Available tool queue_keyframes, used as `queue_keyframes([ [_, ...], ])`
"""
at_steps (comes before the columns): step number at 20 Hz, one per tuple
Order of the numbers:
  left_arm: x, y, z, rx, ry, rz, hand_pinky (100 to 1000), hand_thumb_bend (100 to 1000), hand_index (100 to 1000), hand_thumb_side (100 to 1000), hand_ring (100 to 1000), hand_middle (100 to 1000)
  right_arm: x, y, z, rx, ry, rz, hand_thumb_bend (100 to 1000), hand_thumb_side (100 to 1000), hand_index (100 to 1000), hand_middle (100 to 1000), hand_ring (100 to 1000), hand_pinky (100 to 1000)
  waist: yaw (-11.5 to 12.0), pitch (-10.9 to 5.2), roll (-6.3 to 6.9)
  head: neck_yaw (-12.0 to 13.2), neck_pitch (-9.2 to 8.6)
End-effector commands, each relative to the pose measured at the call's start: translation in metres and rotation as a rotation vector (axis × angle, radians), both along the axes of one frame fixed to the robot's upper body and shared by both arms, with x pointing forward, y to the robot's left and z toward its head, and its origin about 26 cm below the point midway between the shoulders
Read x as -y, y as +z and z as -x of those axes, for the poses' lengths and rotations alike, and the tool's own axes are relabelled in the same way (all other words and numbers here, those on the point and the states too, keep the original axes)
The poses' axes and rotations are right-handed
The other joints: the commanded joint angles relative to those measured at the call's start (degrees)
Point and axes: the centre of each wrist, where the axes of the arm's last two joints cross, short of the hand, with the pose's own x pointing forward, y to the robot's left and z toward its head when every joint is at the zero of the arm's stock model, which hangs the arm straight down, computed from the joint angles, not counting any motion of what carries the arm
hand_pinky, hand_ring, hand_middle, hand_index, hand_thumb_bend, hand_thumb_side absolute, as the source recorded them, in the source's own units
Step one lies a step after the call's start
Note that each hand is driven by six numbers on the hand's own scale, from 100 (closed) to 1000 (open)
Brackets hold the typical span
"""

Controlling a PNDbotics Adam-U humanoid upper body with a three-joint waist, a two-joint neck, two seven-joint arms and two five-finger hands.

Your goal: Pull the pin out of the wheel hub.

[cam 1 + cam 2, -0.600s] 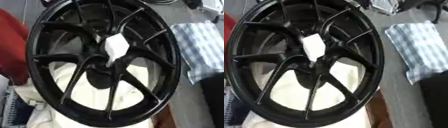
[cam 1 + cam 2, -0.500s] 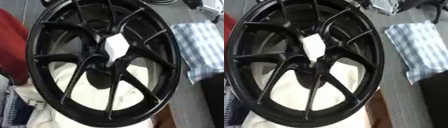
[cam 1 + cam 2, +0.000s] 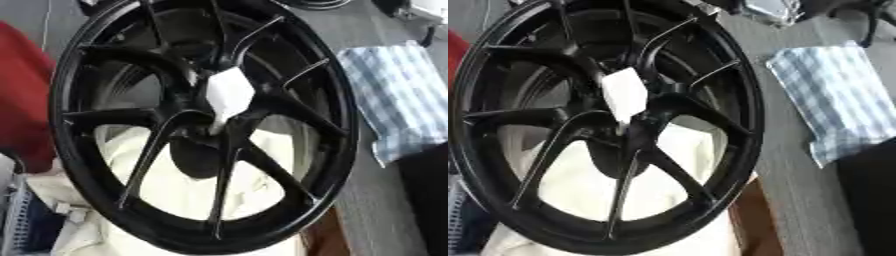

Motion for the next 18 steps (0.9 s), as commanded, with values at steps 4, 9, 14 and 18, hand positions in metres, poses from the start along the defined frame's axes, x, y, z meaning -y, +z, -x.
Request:
queue_keyframes([
  [4,-0.001,0.008,0.003,0.033,0.004,-0.015,691,100,701,641,579,583,-0.001,0.007,0.006,0.026,-0.013,0.04,100,325,914,811,995,949,-0.05,-1.68,0.26,-0.04,-0.09],
  [9,-0.001,0.009,0.002,0.036,-0.002,-0.019,688,100,700,642,579,583,-0.009,-0.001,0.002,0.018,-0.018,0.138,203,449,926,846,1000,947,0.71,-1.83,-0.33,-0.92,0.13],
  [14,-0.001,0.01,0.002,0.037,-0.003,-0.019,688,100,700,642,580,582,-0.022,-0.011,-0.002,0.018,-0.028,0.265,236,473,922,845,1000,942,0.84,-2.11,-0.64,-1.29,0.12],
  [18,-0.001,0.01,0.002,0.037,-0.003,-0.018,687,100,700,643,580,582,-0.027,-0.016,-0.005,0.023,-0.047,0.341,252,492,919,842,1000,940,0.95,-2.11,-0.85,-1.4,0.04],
])
